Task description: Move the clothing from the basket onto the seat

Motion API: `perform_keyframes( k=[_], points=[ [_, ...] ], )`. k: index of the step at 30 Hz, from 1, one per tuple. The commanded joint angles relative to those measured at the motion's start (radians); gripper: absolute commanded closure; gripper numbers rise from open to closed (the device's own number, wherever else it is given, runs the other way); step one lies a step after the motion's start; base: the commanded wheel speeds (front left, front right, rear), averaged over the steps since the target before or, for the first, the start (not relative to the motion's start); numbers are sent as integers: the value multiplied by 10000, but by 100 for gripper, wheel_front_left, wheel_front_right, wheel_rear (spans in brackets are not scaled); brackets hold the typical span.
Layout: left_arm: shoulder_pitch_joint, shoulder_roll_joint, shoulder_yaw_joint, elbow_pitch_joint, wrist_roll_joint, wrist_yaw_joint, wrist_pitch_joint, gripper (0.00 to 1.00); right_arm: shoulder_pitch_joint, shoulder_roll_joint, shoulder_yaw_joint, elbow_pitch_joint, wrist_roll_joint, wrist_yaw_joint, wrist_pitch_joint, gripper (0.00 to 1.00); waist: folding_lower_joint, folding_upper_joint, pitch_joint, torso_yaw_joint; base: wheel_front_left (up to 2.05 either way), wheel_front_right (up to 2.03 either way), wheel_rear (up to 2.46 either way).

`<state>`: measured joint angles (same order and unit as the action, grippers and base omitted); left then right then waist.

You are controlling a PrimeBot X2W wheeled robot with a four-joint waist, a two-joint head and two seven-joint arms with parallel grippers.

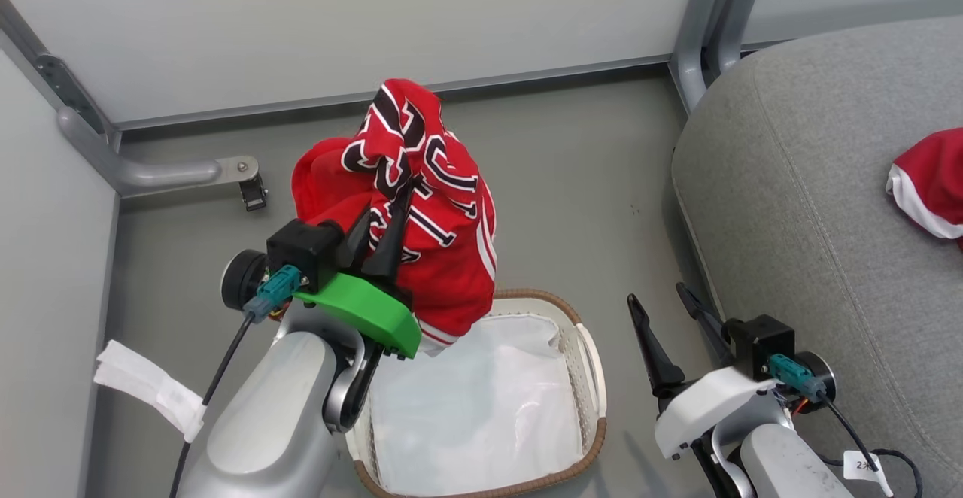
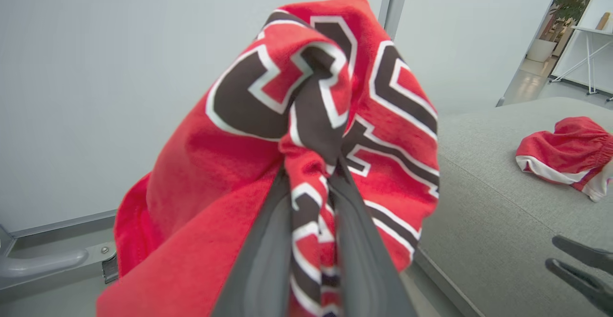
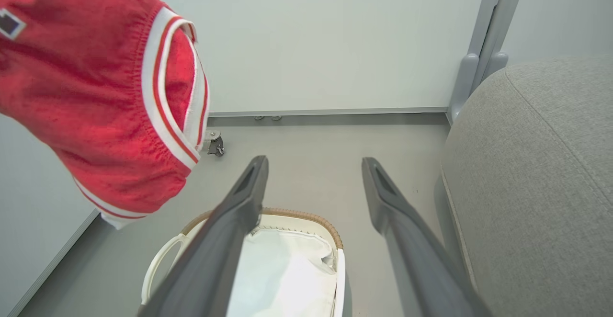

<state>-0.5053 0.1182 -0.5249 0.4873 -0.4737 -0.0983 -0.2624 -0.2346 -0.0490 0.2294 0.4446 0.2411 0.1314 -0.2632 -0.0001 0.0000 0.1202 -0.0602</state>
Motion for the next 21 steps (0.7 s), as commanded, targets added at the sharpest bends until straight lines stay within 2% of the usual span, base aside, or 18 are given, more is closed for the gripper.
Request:
perform_keyframes(
  k=[1, 12, 21],
  points=[
    [128, -34, 130, -226, 165, -73, -33, 100, 180, -42, 5, 47, 64, -14, -23, 0, 1, 0, -283, 103, 0, 0, 0],
    [-694, -238, 385, -1803, 213, -267, -32, 100, 489, -42, -92, 99, 4, -14, -23, 0, 1, 0, -437, 234, 0, 0, 0],
    [-780, -349, 259, -2045, 36, -311, -33, 100, 175, -37, 384, -313, 200, -14, -23, 0, 1, 0, -401, 184, 0, 0, 0]
  ],
)
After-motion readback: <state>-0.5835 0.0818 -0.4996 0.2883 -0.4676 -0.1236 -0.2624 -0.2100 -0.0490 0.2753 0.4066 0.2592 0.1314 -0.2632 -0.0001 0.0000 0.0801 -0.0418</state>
